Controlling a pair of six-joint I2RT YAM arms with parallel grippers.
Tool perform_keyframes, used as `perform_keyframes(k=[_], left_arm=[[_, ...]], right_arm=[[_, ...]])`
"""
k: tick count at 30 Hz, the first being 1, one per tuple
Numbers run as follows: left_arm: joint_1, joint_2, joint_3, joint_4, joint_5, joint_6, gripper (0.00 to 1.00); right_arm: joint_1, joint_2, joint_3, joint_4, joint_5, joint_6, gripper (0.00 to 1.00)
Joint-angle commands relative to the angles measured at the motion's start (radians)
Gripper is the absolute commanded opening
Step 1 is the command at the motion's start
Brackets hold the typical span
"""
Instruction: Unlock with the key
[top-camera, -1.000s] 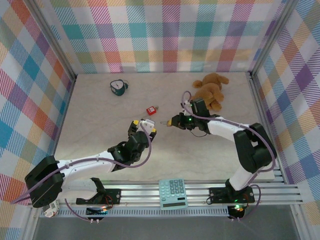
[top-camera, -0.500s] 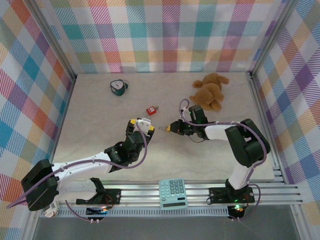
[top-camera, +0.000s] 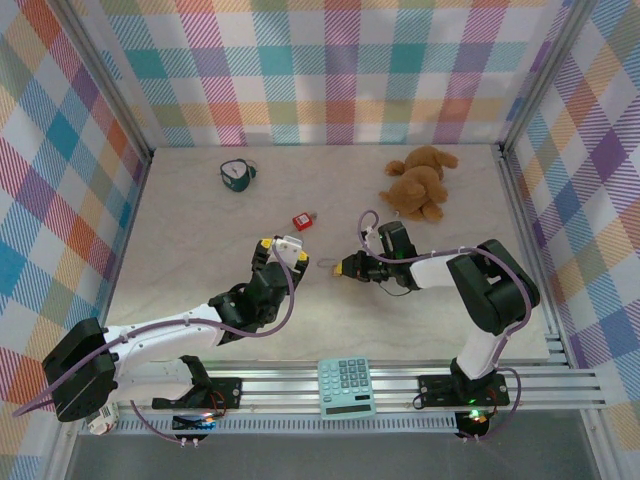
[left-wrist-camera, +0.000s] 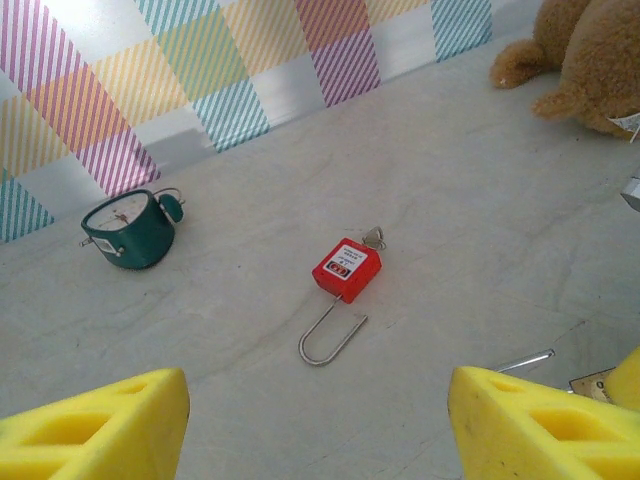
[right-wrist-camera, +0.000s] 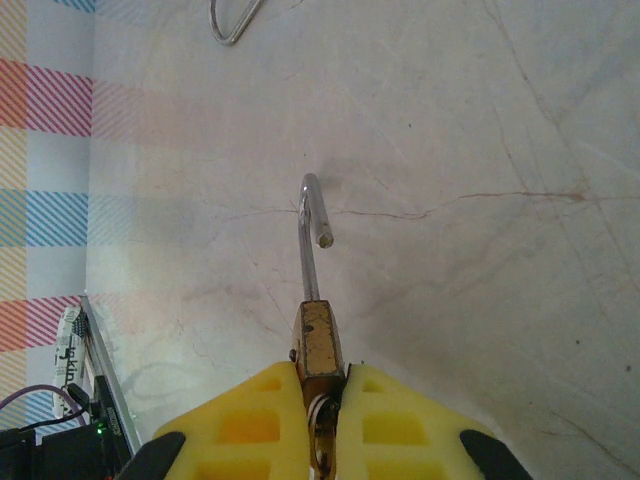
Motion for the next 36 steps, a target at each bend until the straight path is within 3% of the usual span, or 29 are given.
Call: perform_keyframes(k=[1, 7, 11, 18, 21, 23, 26, 29, 31, 33, 36], left_arm=[[0.009, -0.001, -0.014, 0.033, -0.016, -0.014, 0.68], [0.009, -0.01, -0.015, 0.021, -0.015, -0.016, 0.7], [0.009, -0.026, -0.025, 0.019, -0.019, -0.027, 0.73], [0.009, -0.046, -0.009, 0.003, -0.019, -0.028, 0.79], [0.009, -0.075, 0.011, -0.046, -0.031, -0.045, 0.87], [0.009, -0.103, 0.033, -0.11, -0.054, -0.067, 1.0], [0.011, -0.132, 0.086, -0.223, -0.126, -0.11, 1.0], [0.011, -0.125, 0.168, -0.368, -0.233, -0.195, 1.0], [0.012, -0.12, 0.219, -0.468, -0.265, -0.247, 1.0], [0.012, -0.126, 0.242, -0.505, -0.155, -0.232, 1.0], [0.012, -0.142, 0.239, -0.495, -0.04, -0.254, 1.0]], right_arm=[[0.009, 0.014, -0.003, 0.045, -0.019, 0.013, 0.08], [0.009, 0.028, 0.024, -0.057, 0.033, -0.003, 0.19], [0.006, -0.011, 0.04, -0.169, 0.143, 0.014, 0.37], [-0.008, -0.082, 0.171, -0.438, 0.313, -0.03, 0.54], [-0.032, -0.118, 0.184, -0.498, 0.337, -0.039, 0.59], [-0.036, -0.176, 0.185, -0.54, 0.357, -0.069, 0.63], [-0.034, -0.302, 0.206, -0.601, 0.345, -0.132, 0.99], [-0.029, -0.427, 0.261, -0.673, 0.323, -0.201, 0.99], [-0.014, -0.518, 0.308, -0.735, 0.374, -0.237, 0.99], [0.001, -0.585, 0.349, -0.796, 0.475, -0.235, 0.99], [0.004, -0.673, 0.374, -0.804, 0.489, -0.288, 0.99]])
